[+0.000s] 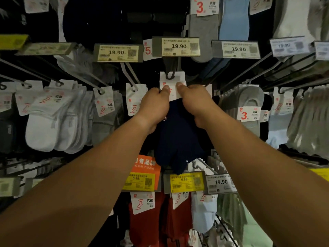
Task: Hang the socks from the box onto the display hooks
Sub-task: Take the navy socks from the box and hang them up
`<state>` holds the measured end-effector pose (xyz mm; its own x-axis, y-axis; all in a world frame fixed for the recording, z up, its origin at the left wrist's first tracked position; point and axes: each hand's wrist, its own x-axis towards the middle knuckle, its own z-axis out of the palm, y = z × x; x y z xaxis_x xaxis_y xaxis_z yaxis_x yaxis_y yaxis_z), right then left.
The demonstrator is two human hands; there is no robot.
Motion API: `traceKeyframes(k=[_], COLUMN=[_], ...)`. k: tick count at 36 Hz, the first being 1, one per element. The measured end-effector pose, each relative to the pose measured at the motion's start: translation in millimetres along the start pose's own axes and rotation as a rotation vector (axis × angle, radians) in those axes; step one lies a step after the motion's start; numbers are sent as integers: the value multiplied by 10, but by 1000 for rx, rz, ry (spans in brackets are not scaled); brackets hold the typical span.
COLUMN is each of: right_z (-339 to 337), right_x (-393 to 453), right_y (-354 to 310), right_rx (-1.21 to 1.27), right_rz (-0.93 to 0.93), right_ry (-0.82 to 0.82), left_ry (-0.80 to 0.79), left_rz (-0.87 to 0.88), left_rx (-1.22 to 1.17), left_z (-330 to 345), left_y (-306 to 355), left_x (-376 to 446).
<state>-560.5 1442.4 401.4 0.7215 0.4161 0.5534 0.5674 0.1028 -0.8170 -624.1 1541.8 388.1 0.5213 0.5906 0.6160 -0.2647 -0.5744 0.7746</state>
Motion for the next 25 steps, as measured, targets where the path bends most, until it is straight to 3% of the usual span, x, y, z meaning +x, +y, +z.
traceKeyframes(k=[9,17,22,25], right_z=[214,376,298,250], right_x=[423,542,440,405], right_y=[368,828,986,1060], right_rx=[-92,-161,-479,-684], right_rz=[228,286,403,358], right_ry=[-24,-9,-216,-312], left_ry=[-97,-234,-389,-457], left_rz=[-190,-350,-432,-475], left_rx=[208,342,517,590], left_z=[50,118,90,101], left_y=[-359,-600,-740,-791], left_x=[388,574,578,556])
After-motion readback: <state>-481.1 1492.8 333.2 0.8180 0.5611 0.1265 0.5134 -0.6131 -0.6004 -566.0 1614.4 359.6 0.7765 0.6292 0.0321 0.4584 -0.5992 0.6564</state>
